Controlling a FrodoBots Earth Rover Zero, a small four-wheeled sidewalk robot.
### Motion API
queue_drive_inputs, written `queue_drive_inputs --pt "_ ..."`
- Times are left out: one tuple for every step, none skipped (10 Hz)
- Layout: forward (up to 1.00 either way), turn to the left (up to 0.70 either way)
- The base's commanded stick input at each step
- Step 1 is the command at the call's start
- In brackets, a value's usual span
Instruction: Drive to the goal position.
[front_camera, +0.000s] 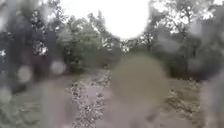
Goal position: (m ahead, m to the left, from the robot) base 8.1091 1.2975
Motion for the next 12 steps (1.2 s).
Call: queue_drive_inputs --pt "0.85 0.0" --pt "0.85 0.0" --pt "0.85 0.0" --pt "0.85 0.0" --pt "0.85 0.0" --pt "0.85 0.0" --pt "0.85 0.0" --pt "0.85 0.14" --pt "0.85 0.34" --pt "0.85 0.15" --pt "0.85 0.0" --pt "0.85 0.0"
